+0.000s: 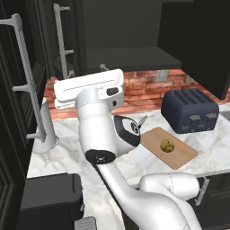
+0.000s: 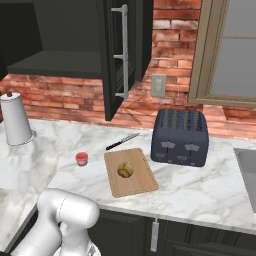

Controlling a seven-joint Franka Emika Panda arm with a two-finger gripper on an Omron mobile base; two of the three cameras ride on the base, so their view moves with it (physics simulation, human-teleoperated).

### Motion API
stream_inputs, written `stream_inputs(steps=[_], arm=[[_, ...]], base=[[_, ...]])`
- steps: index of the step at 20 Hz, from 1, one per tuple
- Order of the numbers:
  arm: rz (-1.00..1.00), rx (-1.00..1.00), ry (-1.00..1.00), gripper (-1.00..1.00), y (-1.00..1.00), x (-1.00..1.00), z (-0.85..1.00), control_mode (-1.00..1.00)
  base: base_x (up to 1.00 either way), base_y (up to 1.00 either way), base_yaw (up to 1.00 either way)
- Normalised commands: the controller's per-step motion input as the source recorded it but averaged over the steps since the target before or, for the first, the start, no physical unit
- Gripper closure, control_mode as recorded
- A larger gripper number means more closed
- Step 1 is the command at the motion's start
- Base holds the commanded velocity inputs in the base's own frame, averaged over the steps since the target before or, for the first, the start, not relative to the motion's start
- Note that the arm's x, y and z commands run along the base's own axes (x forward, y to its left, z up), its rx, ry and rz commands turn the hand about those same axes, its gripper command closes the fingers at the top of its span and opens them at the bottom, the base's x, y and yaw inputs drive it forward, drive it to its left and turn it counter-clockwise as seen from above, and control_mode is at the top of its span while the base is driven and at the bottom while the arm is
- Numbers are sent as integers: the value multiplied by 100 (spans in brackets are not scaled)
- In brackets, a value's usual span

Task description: Pick the bread, place it on the cutting board, pick the jam, place it on the counter, and close the cabinet.

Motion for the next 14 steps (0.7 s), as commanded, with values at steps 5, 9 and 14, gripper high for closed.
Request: stream_inputs(steps=[5, 9, 14], arm=[[-1, 0, -2, -100, -35, 0, 0, -100], [0, 0, 0, -100, -31, 0, 0, -100], [0, 0, 0, -100, -29, 0, 0, -100]], base=[[0, 0, 0], [0, 0, 0], [0, 0, 0]])
